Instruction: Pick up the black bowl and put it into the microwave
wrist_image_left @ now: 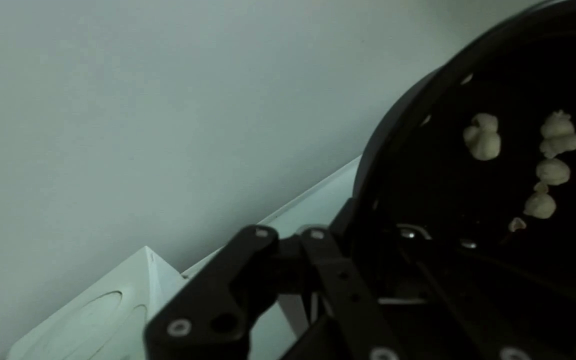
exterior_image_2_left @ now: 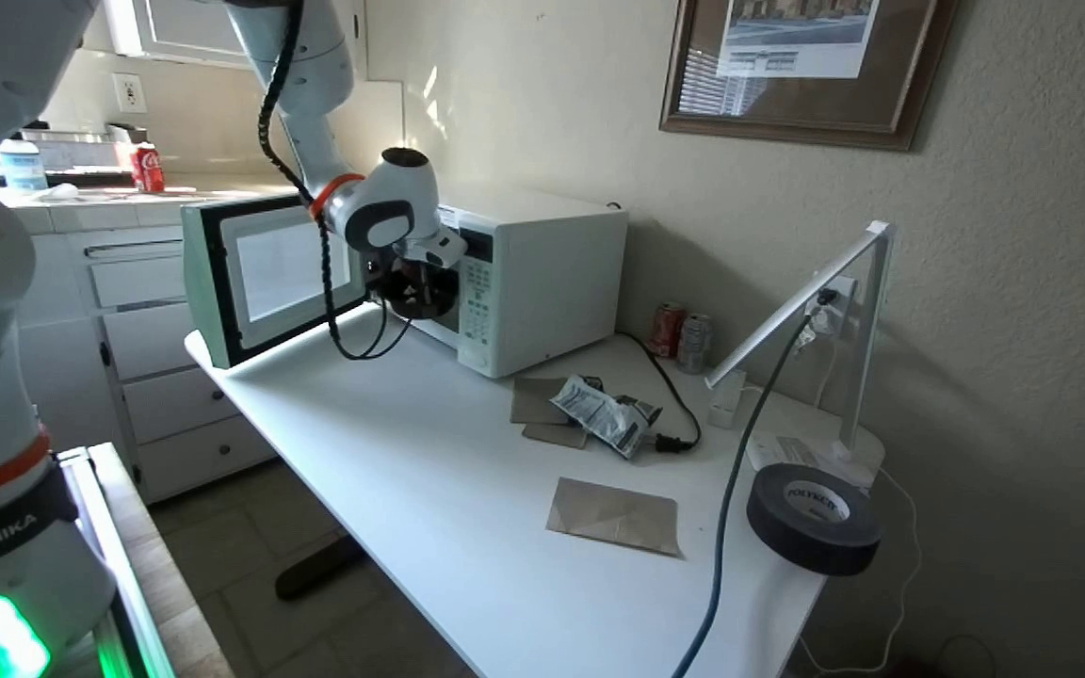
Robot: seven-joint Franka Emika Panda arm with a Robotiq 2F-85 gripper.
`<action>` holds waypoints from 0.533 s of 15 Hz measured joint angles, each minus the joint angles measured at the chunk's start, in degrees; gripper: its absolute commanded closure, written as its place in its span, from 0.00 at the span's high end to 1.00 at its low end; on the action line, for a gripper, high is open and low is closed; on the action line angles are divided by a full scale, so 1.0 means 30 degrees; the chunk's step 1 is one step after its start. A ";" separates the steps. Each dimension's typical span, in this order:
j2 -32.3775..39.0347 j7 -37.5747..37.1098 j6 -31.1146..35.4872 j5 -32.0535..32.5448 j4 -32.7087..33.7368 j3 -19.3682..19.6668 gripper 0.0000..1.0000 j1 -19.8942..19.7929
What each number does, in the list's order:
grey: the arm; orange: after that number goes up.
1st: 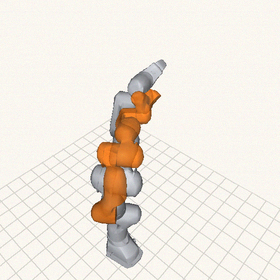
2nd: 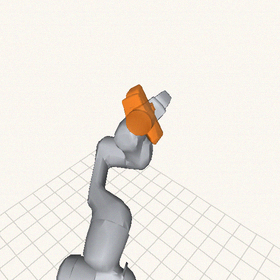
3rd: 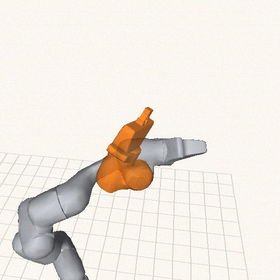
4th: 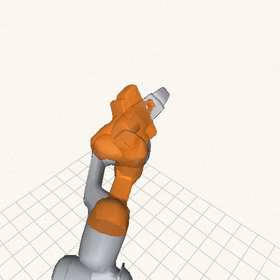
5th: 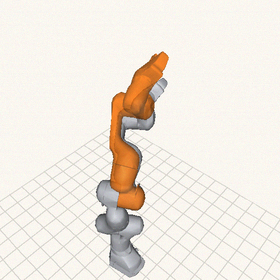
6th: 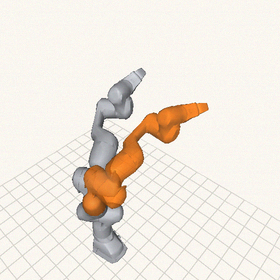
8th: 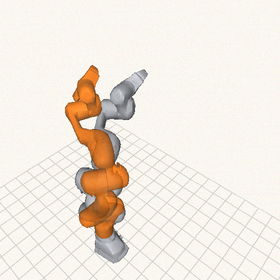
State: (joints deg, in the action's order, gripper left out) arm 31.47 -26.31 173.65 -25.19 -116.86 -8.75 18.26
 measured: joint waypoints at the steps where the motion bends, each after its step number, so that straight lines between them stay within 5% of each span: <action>1: 0.0000 -0.0448 -0.0018 0.0001 0.0014 0.0292 0.02 0.0338; 8: 0.0036 -0.3560 -0.0583 0.0001 0.0319 0.1495 0.02 0.1962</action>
State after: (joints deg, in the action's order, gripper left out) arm 31.57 -36.99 171.90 -25.18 -115.90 -4.27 24.14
